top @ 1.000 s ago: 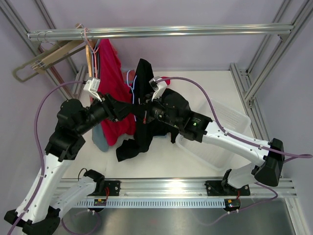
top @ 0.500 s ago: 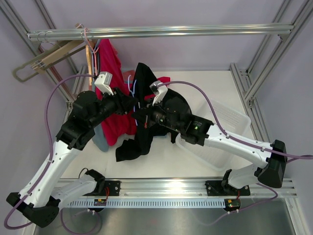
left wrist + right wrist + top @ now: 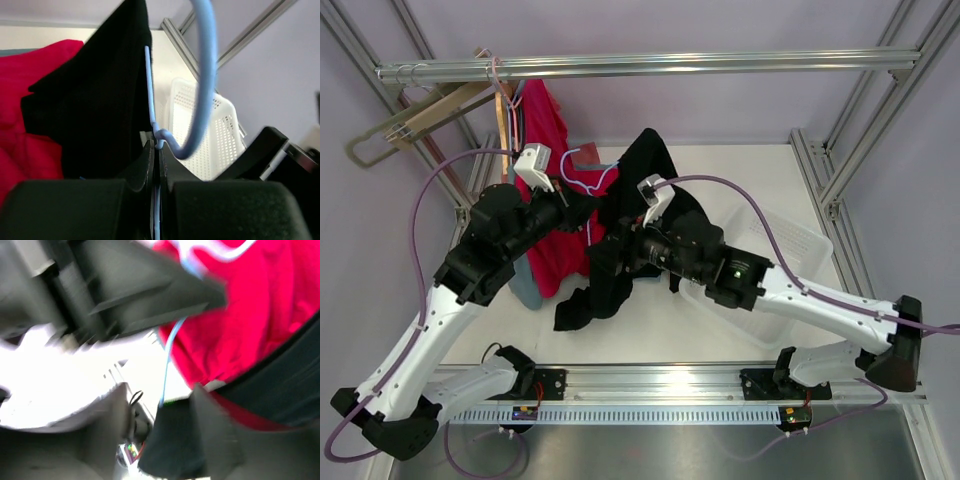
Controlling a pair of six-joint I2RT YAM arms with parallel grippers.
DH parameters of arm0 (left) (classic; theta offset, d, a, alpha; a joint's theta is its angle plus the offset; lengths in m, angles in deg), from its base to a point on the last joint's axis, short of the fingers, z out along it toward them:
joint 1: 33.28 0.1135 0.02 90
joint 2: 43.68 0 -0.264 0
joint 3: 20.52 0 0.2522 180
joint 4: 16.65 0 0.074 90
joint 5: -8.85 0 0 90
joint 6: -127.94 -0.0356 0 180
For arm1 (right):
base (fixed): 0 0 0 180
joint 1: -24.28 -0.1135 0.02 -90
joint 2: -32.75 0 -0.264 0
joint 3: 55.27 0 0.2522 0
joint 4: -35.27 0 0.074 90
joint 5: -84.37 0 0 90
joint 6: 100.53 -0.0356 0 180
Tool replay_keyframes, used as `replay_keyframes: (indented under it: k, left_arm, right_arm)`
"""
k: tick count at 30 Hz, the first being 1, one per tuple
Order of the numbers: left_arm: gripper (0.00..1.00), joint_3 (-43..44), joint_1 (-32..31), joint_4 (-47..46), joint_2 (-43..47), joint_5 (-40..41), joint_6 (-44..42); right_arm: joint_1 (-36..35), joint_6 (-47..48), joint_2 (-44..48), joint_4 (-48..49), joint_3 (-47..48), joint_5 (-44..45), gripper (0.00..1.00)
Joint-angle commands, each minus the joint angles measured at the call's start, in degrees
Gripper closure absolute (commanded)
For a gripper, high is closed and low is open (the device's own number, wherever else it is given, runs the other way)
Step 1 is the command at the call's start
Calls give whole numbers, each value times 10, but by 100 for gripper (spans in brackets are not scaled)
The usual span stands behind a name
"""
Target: Remove the t-shirt from the hanger
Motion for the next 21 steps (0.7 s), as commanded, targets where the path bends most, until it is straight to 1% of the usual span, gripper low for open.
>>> replay_keyframes:
  k: [1,2,3,4,6,7,10,11,12,13,15,18,20,21]
  left_arm:
    - [100,62,2,-68,26,20,20]
    - [100,70,2,-71,24,15,30]
    - [100,78,2,-73,21,13,35]
    - [100,96,2,-77,18,10,39]
    - [100,112,2,-79,5,11,50]
    - [100,120,2,-80,1,11,53]
    - [100,148,2,-90,-11,25,78]
    - [100,149,2,-95,-13,28,85]
    - [100,149,2,-100,-15,31,91]
    - [100,149,0,-109,-15,34,94]
    - [100,152,-11,-111,-20,42,93]
    - [100,151,-31,-112,-24,75,86]
    - [100,150,-37,-112,-25,87,86]
    - [100,150,-43,-111,-25,92,86]
  right_arm:
    - [-42,10,81,-17,-12,41,24]
    - [-51,9,92,-24,-28,46,15]
    - [-68,7,103,-31,-36,58,14]
    - [-79,6,124,-32,-49,87,12]
    - [-100,2,144,-36,-81,121,11]
    - [-122,-2,155,-39,-93,151,11]
    - [-154,-21,152,-52,-123,205,10]
    - [-162,-24,147,-52,-125,213,8]
    - [-171,-26,140,-49,-124,220,3]
    - [-178,-23,124,-48,-121,229,1]
    - [-203,-13,105,-49,-99,243,1]
    - [-224,4,66,-48,-65,270,1]
    - [-227,5,38,-53,-47,300,1]
    - [-230,2,31,-65,-43,316,5]
